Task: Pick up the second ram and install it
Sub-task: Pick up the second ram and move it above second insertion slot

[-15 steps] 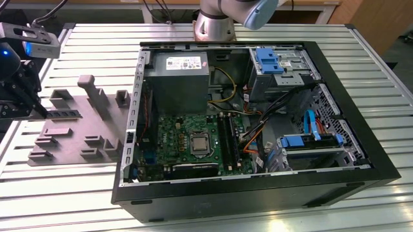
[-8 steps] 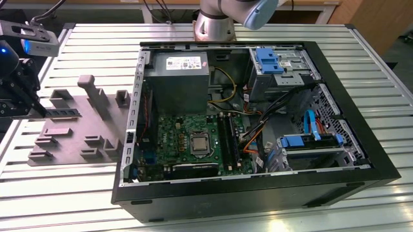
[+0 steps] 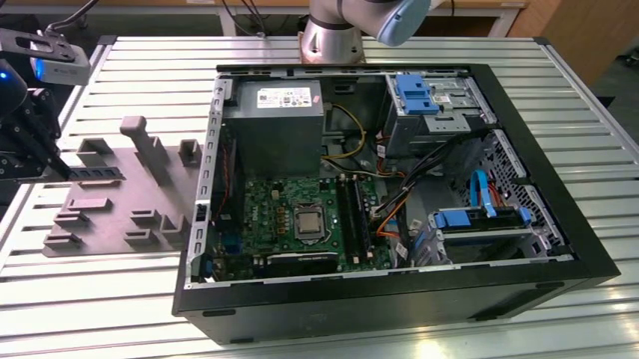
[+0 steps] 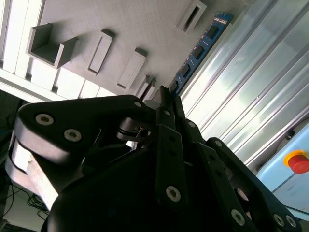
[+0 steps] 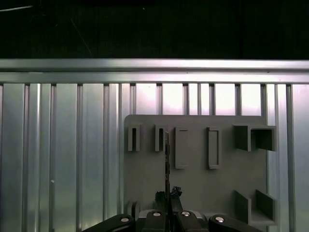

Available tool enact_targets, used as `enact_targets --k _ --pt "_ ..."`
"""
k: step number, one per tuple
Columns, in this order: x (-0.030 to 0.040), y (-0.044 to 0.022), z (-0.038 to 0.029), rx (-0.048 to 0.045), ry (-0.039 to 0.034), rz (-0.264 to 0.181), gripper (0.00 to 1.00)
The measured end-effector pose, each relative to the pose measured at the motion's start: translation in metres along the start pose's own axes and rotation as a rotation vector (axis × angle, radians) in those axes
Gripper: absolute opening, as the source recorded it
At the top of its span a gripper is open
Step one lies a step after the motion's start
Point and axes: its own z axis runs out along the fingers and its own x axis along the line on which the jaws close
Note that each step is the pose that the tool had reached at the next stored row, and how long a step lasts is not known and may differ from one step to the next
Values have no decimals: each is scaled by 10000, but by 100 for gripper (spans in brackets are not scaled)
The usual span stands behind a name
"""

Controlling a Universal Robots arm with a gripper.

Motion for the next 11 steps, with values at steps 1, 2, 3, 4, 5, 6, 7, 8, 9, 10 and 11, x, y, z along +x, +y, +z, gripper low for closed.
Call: enact_targets --k 1,2,3,4,5,6,7,8,9,10,11 --pt "0 0 -4 0 0 0 14" --pt "0 0 -9 0 0 0 14" --pt "0 0 -13 0 0 0 14" --pt "0 0 -16 0 0 0 14" --pt "0 0 -19 0 0 0 14" --pt "0 0 -22 0 -1 0 14" --pt "-1 0 -26 0 0 0 14" --pt "-1 1 -30 -1 0 0 14" --pt "-1 1 -33 0 0 0 14" --pt "-1 1 -37 -1 1 0 14" --pt "-1 1 -40 0 0 0 14"
